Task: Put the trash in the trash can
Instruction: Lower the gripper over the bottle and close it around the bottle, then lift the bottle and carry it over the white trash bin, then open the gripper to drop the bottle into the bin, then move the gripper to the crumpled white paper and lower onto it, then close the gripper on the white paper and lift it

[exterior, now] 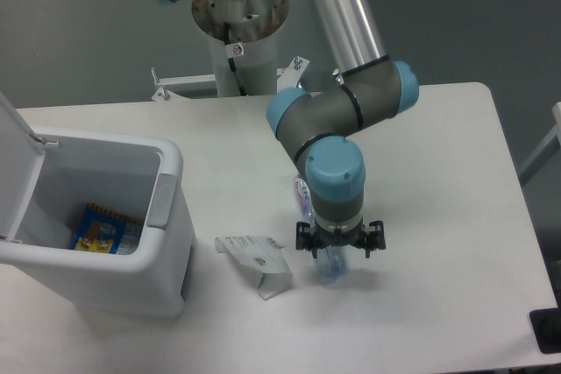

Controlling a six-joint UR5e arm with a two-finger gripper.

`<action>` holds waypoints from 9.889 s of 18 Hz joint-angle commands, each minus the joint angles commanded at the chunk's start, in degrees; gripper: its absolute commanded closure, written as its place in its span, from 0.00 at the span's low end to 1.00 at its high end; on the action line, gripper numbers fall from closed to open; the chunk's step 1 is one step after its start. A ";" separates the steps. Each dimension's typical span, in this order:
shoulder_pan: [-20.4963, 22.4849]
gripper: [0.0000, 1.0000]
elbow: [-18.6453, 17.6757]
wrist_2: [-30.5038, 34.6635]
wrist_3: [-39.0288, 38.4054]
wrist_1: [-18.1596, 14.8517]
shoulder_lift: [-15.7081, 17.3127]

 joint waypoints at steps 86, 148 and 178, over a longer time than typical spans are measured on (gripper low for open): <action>5.18 0.48 5.99 -61.25 -21.97 0.26 31.98; -4.83 0.04 -0.61 -16.26 -15.73 -5.36 3.51; -5.36 1.00 3.95 -13.52 -16.52 -9.14 2.46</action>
